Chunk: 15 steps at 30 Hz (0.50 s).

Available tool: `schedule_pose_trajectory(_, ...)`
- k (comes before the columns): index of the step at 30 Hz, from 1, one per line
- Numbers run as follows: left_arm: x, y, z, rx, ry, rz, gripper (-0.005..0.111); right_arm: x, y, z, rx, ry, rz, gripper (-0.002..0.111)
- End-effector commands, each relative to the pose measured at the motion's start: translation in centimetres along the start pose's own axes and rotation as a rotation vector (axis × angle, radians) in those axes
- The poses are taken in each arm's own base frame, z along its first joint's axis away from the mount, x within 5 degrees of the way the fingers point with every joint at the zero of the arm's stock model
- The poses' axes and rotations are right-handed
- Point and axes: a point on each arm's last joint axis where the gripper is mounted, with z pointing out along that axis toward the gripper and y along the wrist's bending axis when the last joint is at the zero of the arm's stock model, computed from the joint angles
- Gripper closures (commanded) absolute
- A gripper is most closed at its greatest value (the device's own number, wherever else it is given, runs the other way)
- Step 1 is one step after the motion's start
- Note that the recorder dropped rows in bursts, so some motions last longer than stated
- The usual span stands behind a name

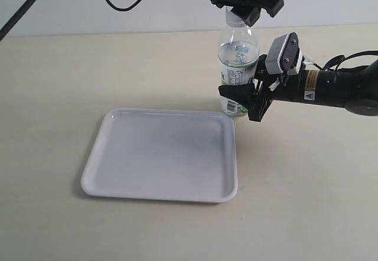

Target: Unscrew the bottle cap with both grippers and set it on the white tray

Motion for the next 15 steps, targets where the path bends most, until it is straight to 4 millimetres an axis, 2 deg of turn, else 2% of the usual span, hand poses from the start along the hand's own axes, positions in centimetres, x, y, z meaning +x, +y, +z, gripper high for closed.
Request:
schedule_pose_trajectory(1,-0.18,-0.21,-0.43,0.003,-0.007,-0.013,0.068,-0.99,0.02,-0.05,-0.009,-0.060,-0.009,0.108)
schedule_pose_trajectory(2,-0.16,-0.21,-0.43,0.003,-0.004,-0.015,0.073,-0.99,0.02,-0.05,-0.009,-0.060,-0.009,0.108)
schedule_pose_trajectory(3,-0.06,-0.22,-0.43,0.004,0.006,-0.015,0.086,-0.99,0.02,-0.05,-0.009,-0.060,-0.009,0.108)
schedule_pose_trajectory(6,0.06,-0.23,-0.43,0.005,0.019,-0.015,0.107,-0.99,0.02,-0.05,-0.009,-0.060,-0.009,0.108)
schedule_pose_trajectory(11,0.08,-0.23,-0.43,0.004,0.022,-0.097,0.107,-0.99,0.02,-0.05,-0.009,-0.060,-0.009,0.108)
schedule_pose_trajectory(15,0.26,-0.20,-0.44,-0.013,0.041,-0.320,0.107,-0.99,0.02,-0.05,-0.009,-0.060,-0.009,0.108)
